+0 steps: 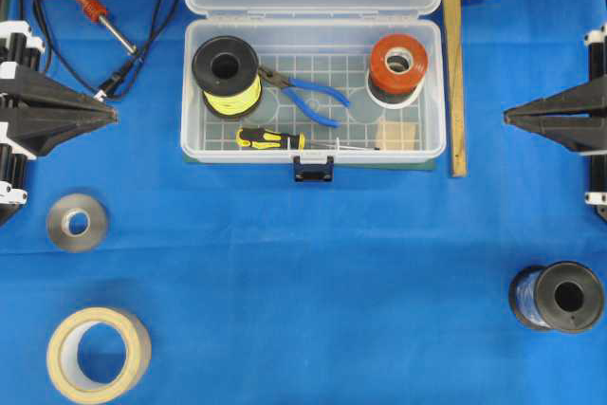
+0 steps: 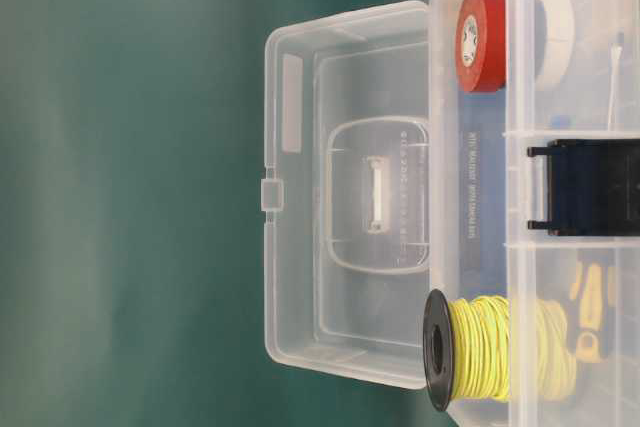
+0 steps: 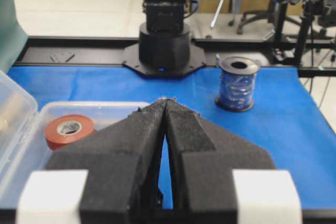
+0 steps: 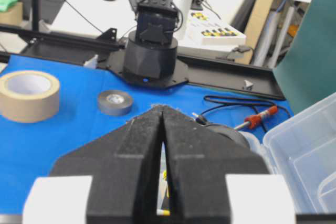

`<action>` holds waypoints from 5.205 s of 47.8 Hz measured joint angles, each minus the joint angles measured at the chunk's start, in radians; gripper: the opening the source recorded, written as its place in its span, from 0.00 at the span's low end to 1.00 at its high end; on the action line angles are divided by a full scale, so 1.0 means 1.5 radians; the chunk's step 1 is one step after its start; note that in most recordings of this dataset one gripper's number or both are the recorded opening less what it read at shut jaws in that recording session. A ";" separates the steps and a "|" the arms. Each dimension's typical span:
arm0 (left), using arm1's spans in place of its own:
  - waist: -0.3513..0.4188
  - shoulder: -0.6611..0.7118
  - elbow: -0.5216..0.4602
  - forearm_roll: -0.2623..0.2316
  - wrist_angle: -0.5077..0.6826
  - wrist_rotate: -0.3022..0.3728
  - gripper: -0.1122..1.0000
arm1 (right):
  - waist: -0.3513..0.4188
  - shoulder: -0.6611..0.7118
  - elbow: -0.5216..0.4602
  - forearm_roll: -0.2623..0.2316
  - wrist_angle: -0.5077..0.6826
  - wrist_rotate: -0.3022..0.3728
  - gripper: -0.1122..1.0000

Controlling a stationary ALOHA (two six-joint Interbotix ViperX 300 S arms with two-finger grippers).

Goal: Pick the nipper from the toolbox among several items.
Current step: 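Move the right gripper over the blue-handled pliers in the toolbox, then lower the right gripper and close it on the pliers' blue handle, then lift the pliers out of the toolbox and move them toward the front, then hold the pliers with the right gripper beside the toolbox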

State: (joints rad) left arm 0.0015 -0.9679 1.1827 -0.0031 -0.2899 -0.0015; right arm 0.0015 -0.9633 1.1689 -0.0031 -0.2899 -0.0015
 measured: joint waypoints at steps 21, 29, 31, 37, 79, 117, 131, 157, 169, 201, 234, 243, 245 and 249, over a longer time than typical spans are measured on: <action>0.000 -0.007 0.000 -0.020 0.000 0.003 0.10 | -0.106 0.150 -0.138 0.005 0.169 0.011 0.11; 0.000 -0.007 0.001 -0.021 0.000 0.004 0.10 | -0.140 0.270 -0.226 0.005 0.246 0.010 0.28; 0.000 -0.007 0.000 -0.021 0.000 0.003 0.10 | -0.149 0.302 -0.253 0.005 0.266 0.009 0.39; 0.000 -0.007 0.001 -0.020 0.000 -0.001 0.10 | -0.171 0.408 -0.323 0.003 0.324 0.005 0.73; 0.000 -0.004 0.001 -0.024 0.003 -0.007 0.10 | -0.198 0.822 -0.527 -0.003 0.430 0.005 0.70; 0.000 -0.004 0.001 -0.024 0.010 -0.006 0.10 | -0.193 0.817 -0.536 0.000 0.435 0.001 0.22; 0.000 -0.004 0.002 -0.025 0.015 -0.006 0.10 | -0.204 0.669 -0.535 -0.007 0.479 0.003 0.22; 0.000 -0.004 0.004 -0.025 0.015 -0.006 0.10 | -0.013 0.504 -0.432 -0.001 0.457 0.074 0.22; 0.000 -0.005 0.006 -0.026 0.015 -0.006 0.10 | 0.095 0.556 -0.397 0.000 0.383 0.154 0.22; 0.000 -0.005 0.011 -0.025 0.015 -0.007 0.10 | 0.120 0.749 -0.395 0.001 0.346 0.209 0.22; 0.000 -0.007 0.011 -0.026 0.018 -0.008 0.10 | 0.100 0.550 -0.395 -0.057 0.453 0.210 0.82; 0.000 -0.007 0.011 -0.026 0.018 -0.008 0.10 | 0.090 0.426 -0.357 -0.101 0.482 0.209 0.82; 0.000 -0.008 0.011 -0.026 0.018 -0.008 0.10 | 0.084 0.397 -0.343 -0.105 0.483 0.209 0.82; 0.000 -0.008 0.012 -0.027 0.018 -0.008 0.10 | 0.070 0.341 -0.312 -0.107 0.483 0.210 0.82</action>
